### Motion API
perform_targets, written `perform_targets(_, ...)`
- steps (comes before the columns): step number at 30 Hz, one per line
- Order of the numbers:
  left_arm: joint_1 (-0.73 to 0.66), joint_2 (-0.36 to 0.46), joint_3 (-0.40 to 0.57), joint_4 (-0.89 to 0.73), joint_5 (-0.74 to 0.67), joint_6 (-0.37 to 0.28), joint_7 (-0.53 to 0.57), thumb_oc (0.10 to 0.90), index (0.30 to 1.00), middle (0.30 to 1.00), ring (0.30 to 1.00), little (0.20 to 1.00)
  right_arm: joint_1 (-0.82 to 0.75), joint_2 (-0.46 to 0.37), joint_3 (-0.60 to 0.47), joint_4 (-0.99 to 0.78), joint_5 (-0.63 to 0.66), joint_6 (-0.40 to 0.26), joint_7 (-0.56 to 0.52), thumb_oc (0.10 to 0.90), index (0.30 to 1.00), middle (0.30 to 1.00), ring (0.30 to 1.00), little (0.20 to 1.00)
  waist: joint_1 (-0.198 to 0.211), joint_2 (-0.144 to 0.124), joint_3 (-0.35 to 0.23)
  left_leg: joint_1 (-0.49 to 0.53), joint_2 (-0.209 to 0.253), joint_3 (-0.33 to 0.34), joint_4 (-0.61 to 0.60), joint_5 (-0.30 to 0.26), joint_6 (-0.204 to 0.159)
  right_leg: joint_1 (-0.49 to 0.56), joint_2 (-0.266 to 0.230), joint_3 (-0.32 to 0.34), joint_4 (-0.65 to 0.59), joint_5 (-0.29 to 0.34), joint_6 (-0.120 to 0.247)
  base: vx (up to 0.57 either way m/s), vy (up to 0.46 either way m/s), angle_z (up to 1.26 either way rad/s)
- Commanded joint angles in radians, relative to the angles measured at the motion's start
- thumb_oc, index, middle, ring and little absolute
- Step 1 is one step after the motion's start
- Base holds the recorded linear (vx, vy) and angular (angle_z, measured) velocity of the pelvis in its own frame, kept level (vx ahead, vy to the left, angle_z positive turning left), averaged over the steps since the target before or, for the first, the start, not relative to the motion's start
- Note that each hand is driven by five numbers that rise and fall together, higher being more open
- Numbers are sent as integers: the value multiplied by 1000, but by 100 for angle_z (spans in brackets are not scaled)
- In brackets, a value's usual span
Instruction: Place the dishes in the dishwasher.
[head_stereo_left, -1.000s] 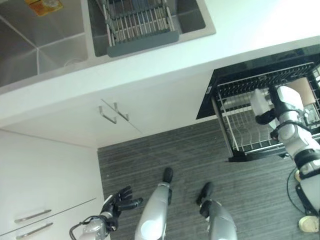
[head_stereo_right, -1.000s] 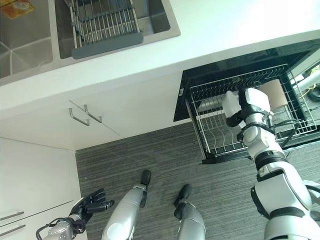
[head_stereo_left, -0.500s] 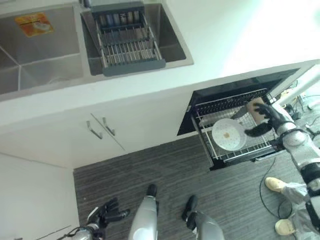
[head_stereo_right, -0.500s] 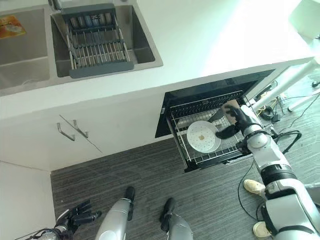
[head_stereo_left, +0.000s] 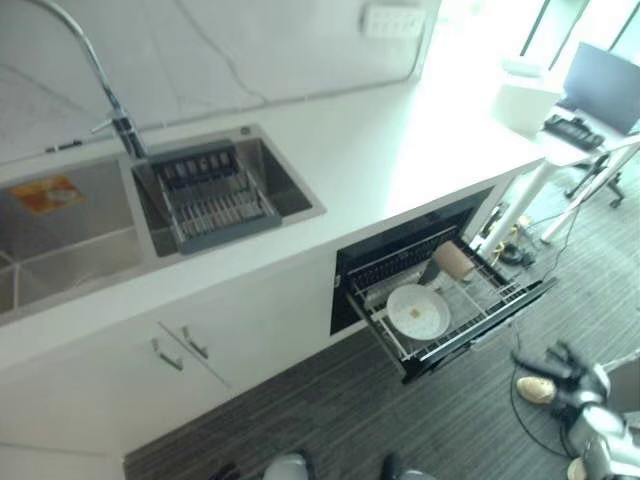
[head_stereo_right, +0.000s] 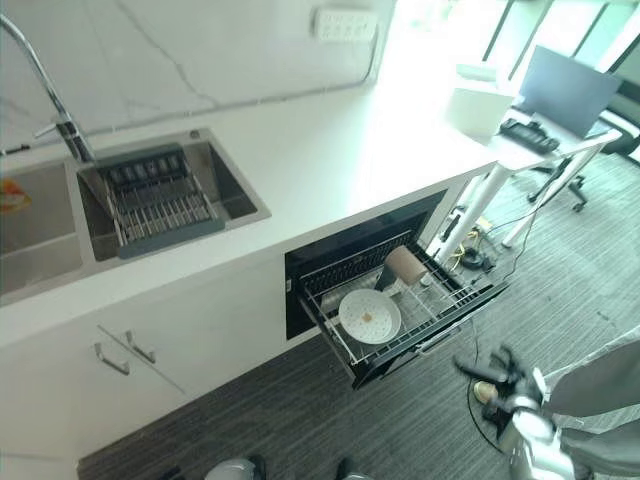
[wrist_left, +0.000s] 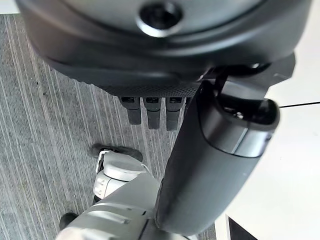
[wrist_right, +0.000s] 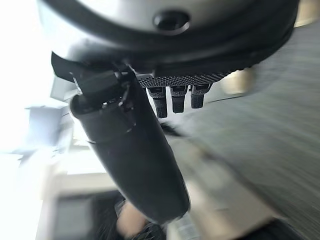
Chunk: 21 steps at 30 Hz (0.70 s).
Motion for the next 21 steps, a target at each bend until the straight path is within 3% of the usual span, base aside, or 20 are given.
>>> perform_targets(1,2,37,-40,-56,-14,-32,33,800,900,900,900,900,-205,-61,-34,72,122,-106,-92,800,900,900,900,900,50,9,21,98,94,5,-117,54,-106,-7,-46,59,69,-29,67,163,43,-16)
perform_targets(2,0,36,-42,-50,-11,-33,33,800,900,900,900,900,-200,-40,-31,123,144,-110,-79,772,858,858,858,858,53,11,18,102,93,5,-117,52,-106,-2,-47,56,69,-30,67,157,5,-11)
perform_targets(3,-7,35,-46,-39,-9,-30,36,800,900,900,900,900,-204,-22,-27,208,141,-111,-67,400,300,300,300,300,58,13,14,108,89,4,-117,49,-104,4,-48,53,69,-31,68,121,-30,2)
perform_targets(8,-19,40,-78,16,12,-34,29,800,900,900,900,900,-276,-15,-24,441,269,-116,-10,400,300,300,300,300,90,28,2,122,78,-8,-117,45,-100,22,-53,38,69,-37,66,110,-13,6)
perform_targets(16,-13,43,-120,23,2,-27,42,800,900,900,900,900,-358,-29,-62,552,430,-133,-49,400,300,300,300,300,132,55,4,121,48,-37,-117,45,-94,33,-76,8,69,-31,73,91,21,18)
perform_targets(21,-8,40,-146,-3,-13,-10,58,800,900,900,900,900,-446,-74,-66,570,498,-143,-90,400,300,300,300,300,171,95,24,84,13,-80,-117,63,-88,14,-105,-13,69,-18,79,61,70,24)
